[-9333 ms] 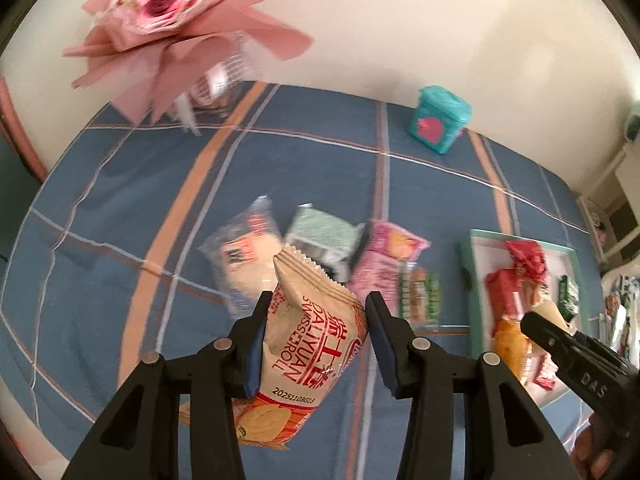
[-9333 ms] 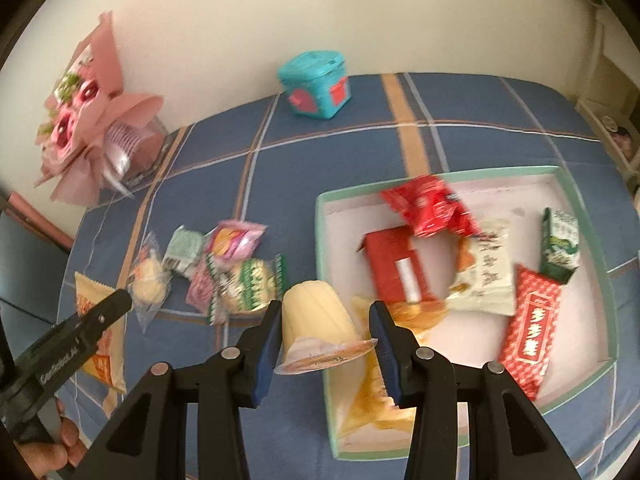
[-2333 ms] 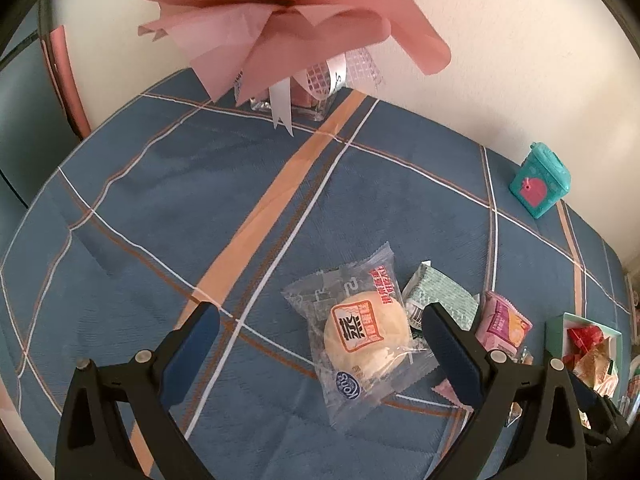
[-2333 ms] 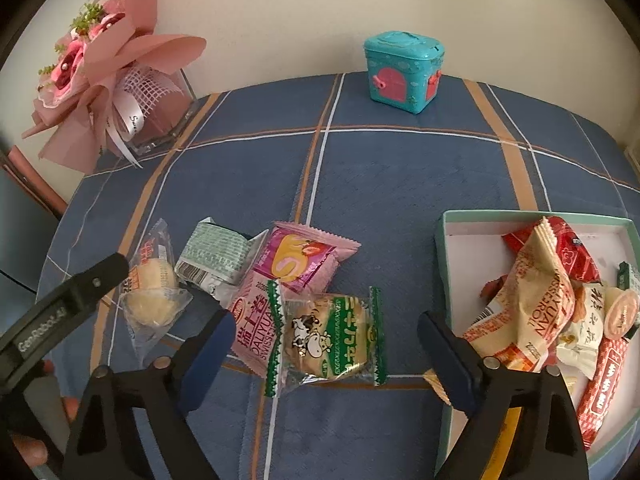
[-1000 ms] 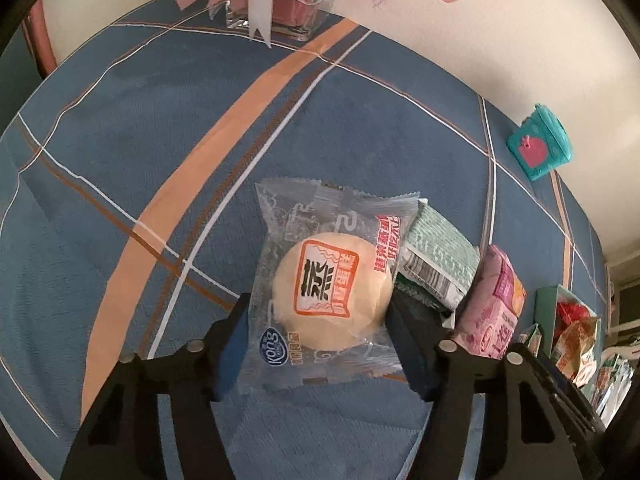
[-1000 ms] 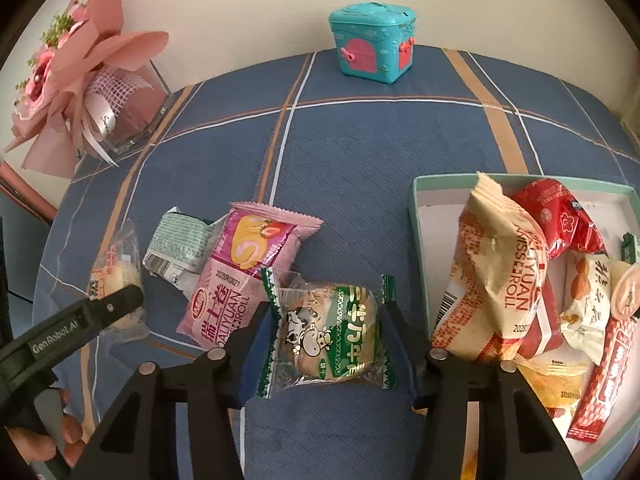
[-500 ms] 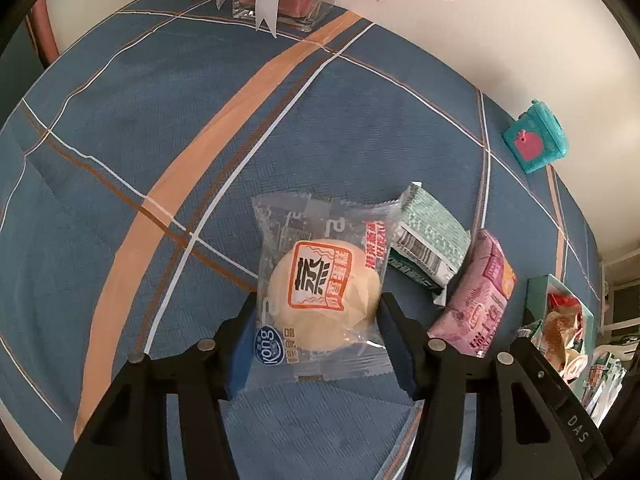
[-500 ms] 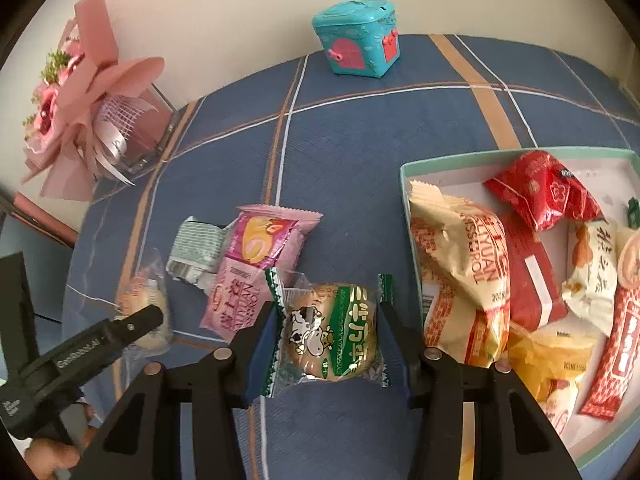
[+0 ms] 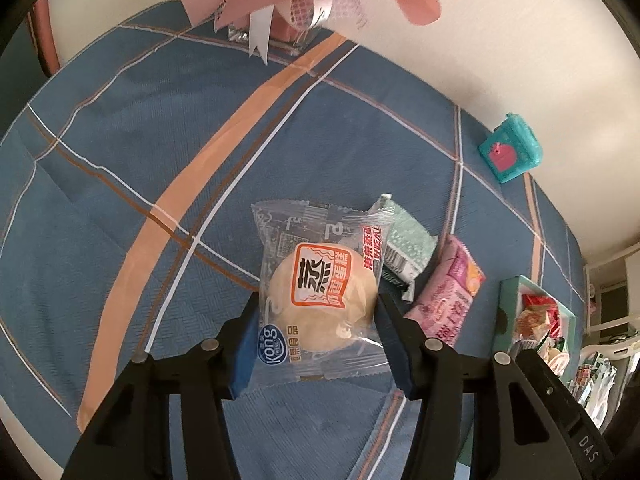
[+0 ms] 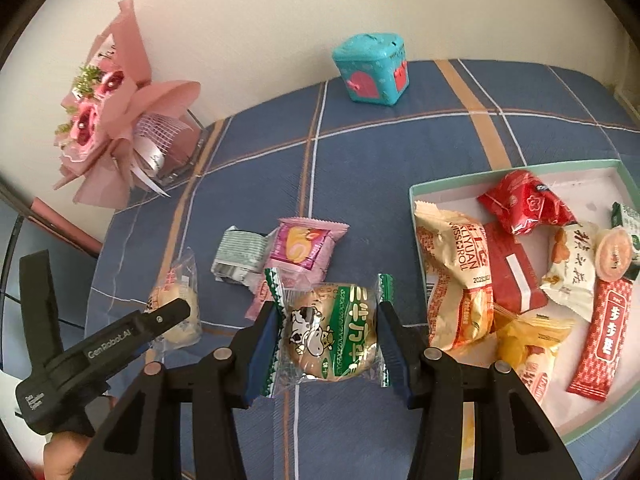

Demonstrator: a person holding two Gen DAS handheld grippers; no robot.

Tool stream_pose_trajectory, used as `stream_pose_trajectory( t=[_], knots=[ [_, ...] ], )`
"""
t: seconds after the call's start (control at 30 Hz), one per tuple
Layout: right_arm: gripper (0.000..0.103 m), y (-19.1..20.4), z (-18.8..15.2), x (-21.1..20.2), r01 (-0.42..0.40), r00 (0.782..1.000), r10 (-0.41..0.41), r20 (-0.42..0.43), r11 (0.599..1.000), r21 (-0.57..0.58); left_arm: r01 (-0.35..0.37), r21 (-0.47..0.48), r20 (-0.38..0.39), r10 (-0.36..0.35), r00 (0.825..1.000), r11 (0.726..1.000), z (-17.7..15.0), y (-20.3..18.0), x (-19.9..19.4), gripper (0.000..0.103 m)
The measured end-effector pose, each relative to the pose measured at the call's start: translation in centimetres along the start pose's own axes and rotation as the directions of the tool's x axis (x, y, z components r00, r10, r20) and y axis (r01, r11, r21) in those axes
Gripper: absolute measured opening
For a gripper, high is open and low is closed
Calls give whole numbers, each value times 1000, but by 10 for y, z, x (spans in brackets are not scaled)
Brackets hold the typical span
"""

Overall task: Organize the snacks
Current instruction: 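Carry the steamed bun bag with the left tool while the right tool carries the cookie pack over the tray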

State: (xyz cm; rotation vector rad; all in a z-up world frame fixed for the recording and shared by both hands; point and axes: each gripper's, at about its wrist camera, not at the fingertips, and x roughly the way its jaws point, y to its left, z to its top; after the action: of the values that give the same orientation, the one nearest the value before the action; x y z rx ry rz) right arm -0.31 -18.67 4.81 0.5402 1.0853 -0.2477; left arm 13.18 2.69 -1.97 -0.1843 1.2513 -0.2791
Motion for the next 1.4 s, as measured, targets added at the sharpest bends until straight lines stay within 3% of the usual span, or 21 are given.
stream_pose_trajectory(
  t=[0.77,1.17,1.4],
  knots=[
    [52,-11,-2,-24,27,999,-26,21,1000,-4,-4,82,57,-1,998,997,-11,-41,-27,57],
    [52,-52,2,-44,60,997,-62,49,997,54,2,166,72,-14,997,986,-24,-91,-35,57],
    [52,-84,5,-62,124,989,-130,73,988,89,17,224,75,-35,997,974,-38,-121,-39,57]
  ],
)
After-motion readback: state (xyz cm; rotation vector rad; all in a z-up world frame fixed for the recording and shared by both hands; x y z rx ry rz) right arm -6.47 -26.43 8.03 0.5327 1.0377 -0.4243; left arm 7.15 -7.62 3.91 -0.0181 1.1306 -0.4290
